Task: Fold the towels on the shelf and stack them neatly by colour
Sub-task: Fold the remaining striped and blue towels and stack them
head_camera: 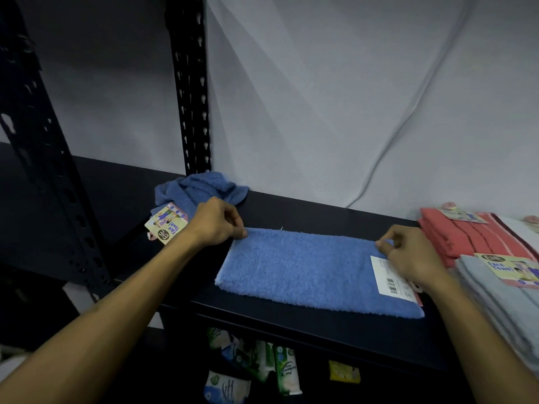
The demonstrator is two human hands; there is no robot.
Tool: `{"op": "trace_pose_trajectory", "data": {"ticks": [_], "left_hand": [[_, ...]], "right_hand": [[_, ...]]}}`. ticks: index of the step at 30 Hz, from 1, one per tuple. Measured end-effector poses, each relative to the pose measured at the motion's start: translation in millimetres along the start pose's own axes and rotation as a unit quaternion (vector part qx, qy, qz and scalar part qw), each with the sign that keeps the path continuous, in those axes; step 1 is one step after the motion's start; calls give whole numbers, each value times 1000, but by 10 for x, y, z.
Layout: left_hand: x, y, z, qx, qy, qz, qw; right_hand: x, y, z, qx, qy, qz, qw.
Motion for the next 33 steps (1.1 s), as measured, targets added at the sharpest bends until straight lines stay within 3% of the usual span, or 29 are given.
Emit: {"op": "trace_pose_trajectory", "data": {"ticks": [4, 6, 8, 10, 11, 14, 17, 20, 24, 29, 31, 33], "left_hand": [[94, 161, 89, 55, 9, 17, 998], [84, 204, 93, 79, 10, 4, 997], [26, 293, 81, 133, 45, 4, 990], [-128, 544, 180, 181, 106, 48, 977], [-248, 721, 320, 154, 121, 81, 977], [-555, 1170, 985, 82, 33, 168, 982], [-566, 1057, 1285, 185, -64, 127, 972], [-489, 645, 1049, 240, -100, 72, 963], [-441, 232, 746, 257, -118, 15, 959], [-411, 339, 705, 324, -95, -15, 941], [-428, 647, 754, 342, -45, 8, 939], [-466, 1070, 960, 283, -26, 75, 956]], "right_hand": [[-11, -192, 73, -123, -16, -31, 992], [-56, -345, 36, -184, 22, -72, 980], [-179, -469, 96, -178, 45, -112, 977], [-332, -562, 287, -121, 2, -140, 983], [-395, -571, 399, -102, -31, -145, 984], [-431, -471, 614, -150, -101, -143, 973], [-391, -311, 629, -183, -137, -96, 969], [-405, -251, 642, -206, -152, -83, 963], [-400, -260, 658, -219, -157, -75, 960], [-488, -289, 502, -263, -101, -67, 957], [-630, -280, 433, -278, -84, -73, 954], [-726, -215, 431, -271, -96, -73, 955]]}}
Point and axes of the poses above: each hand's wrist, its own x-axis towards the middle knuckle, its own z-axis out of the palm, y = z × x, the point moved 7 cm from there along x, towards the middle knuckle, and after that the axes turned 3 degrees about x, right-handed, at the moved point
